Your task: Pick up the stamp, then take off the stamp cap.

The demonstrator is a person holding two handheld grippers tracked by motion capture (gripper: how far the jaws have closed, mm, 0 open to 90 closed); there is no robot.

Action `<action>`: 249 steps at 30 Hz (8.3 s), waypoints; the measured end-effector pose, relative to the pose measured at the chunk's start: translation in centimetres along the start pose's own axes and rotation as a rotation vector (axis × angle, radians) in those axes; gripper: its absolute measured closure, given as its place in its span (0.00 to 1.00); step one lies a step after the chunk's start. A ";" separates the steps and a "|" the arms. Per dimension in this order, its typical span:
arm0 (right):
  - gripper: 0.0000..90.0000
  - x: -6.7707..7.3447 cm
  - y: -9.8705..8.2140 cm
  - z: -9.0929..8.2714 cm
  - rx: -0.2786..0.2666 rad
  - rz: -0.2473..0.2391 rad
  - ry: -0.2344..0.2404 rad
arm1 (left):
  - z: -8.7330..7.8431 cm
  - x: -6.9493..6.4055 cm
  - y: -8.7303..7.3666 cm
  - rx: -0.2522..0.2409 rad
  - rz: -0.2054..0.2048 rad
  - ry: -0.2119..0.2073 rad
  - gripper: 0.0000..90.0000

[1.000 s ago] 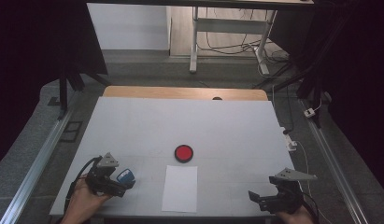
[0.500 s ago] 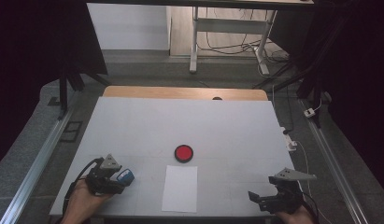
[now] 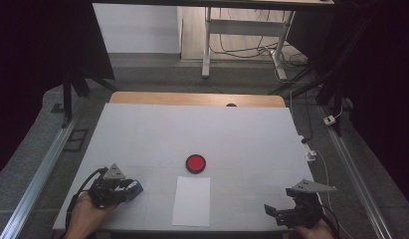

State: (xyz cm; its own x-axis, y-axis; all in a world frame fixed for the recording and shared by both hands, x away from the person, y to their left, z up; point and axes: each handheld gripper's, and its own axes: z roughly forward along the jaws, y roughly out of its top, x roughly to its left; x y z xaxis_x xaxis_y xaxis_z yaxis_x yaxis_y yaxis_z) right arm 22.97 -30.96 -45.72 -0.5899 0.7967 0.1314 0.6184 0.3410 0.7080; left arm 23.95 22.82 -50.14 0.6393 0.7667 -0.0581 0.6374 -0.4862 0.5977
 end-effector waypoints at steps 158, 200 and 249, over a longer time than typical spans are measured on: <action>0.00 9.2 6.5 8.1 -0.052 -0.351 0.392 | 0.0 -6.6 11.2 -0.275 0.310 -0.401 0.78; 0.68 11.3 9.7 12.2 -0.062 -0.562 0.722 | -0.5 -7.0 10.8 -0.386 0.474 -0.583 0.78; 0.77 10.5 10.2 12.0 -0.006 -0.456 0.721 | -1.2 -6.2 10.4 -0.455 0.453 -0.542 0.78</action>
State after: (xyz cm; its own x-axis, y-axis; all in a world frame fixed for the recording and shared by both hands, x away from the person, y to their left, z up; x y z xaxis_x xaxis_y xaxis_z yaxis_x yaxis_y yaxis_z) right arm 29.34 -13.15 -45.44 -0.9683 0.0690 0.2402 0.2381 0.5472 0.8024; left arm 26.14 13.50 -42.59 0.9838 0.1741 -0.0415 0.1080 -0.3927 0.9133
